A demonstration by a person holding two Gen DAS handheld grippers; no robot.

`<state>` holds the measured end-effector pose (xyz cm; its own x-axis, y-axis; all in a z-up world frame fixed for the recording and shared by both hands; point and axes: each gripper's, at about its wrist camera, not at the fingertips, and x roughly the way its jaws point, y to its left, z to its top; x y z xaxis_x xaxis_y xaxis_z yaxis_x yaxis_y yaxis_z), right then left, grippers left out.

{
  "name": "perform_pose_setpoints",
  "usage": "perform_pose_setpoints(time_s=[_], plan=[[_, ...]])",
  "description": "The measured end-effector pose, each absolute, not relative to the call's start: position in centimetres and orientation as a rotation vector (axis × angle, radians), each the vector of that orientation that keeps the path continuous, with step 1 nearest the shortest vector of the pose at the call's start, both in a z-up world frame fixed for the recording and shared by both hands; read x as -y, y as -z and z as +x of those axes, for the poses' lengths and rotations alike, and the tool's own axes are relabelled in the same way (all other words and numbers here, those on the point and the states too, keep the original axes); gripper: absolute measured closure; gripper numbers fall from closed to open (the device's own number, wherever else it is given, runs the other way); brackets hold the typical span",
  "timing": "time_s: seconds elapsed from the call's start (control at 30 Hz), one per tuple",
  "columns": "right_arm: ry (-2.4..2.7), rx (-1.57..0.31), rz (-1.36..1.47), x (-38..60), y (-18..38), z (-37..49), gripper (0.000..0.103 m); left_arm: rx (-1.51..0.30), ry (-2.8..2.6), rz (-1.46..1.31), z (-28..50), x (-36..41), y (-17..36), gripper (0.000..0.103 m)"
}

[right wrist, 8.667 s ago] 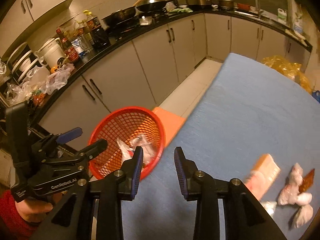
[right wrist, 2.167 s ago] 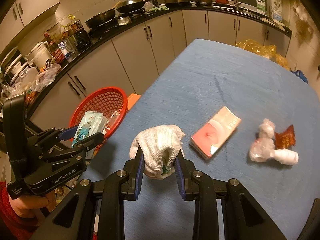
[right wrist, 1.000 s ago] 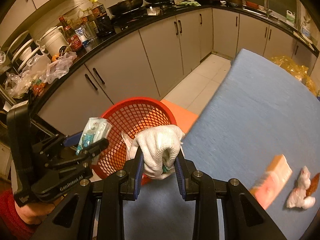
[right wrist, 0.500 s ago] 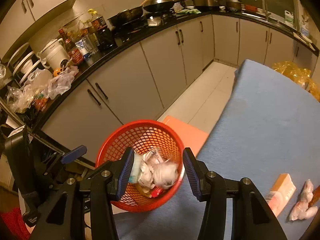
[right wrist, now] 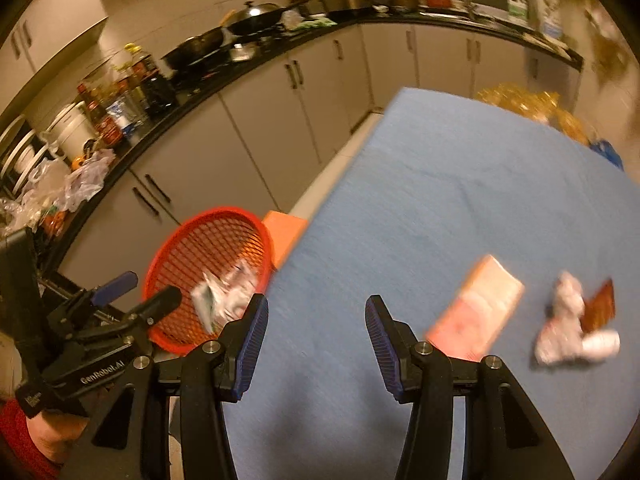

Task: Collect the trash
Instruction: 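Move both open tools back over the table toward the remaining trash, then grasp the orange tissue box with left tool while right tool grasps the white spray bottle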

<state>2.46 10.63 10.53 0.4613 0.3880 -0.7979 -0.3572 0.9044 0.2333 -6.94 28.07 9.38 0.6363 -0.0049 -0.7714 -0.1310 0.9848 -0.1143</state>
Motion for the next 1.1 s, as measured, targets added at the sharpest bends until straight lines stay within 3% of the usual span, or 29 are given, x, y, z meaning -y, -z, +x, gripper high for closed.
perform_pose_setpoints(time_s=[0.7,1.1], plan=[[-0.260,-1.003,0.172,5.9,-10.0,-2.4,0.048,-0.968,0.183,-0.027,-4.8,-12.9,-9.0,0.017],[-0.152,-1.005,0.217,14.3,-10.3,-4.5,0.048,-1.068,0.220,0.099,1.4,-6.4,-4.7,0.016]])
